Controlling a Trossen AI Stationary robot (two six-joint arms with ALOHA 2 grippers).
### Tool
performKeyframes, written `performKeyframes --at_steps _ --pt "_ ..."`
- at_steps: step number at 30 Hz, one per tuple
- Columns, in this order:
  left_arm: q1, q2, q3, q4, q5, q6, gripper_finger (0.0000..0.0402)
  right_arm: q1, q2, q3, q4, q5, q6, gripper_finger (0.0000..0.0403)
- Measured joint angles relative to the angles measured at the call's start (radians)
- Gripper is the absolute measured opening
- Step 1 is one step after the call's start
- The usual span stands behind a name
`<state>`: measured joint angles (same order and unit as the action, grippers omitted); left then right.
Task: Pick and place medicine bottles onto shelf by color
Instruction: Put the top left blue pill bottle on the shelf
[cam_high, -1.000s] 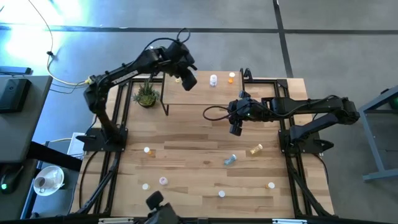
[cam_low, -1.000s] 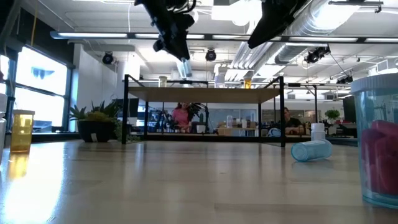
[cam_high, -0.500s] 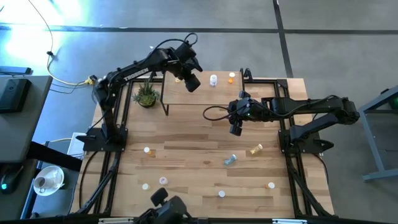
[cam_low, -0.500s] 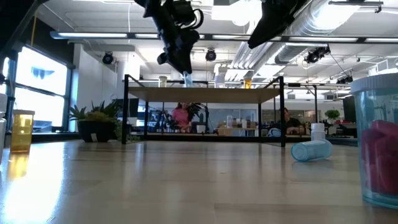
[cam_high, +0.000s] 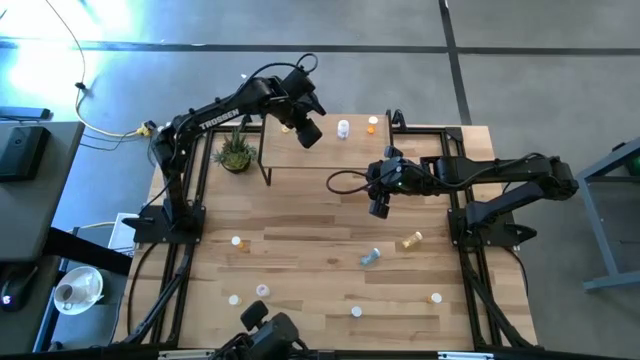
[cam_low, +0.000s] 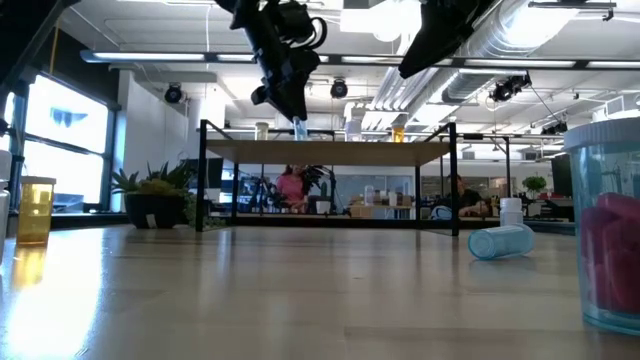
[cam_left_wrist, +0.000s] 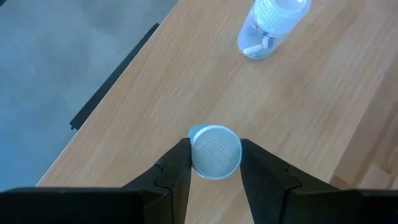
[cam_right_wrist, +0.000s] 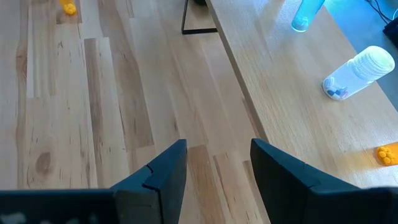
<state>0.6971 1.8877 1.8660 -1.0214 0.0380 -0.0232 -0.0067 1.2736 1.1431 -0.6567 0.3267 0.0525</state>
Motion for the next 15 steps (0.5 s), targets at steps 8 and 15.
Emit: performKeyframes --at_steps 8,15 --pt "0.013 0.014 0.0 0.004 0.0 -0.009 0.0112 0.0 0.0 0.0 -0.011 0.0 0.02 0.0169" --pt "0.01 0.018 0.0 0.009 0.003 -0.002 0.0113 0.0 0.0 0.0 -0.016 0.0 0.02 0.0169"
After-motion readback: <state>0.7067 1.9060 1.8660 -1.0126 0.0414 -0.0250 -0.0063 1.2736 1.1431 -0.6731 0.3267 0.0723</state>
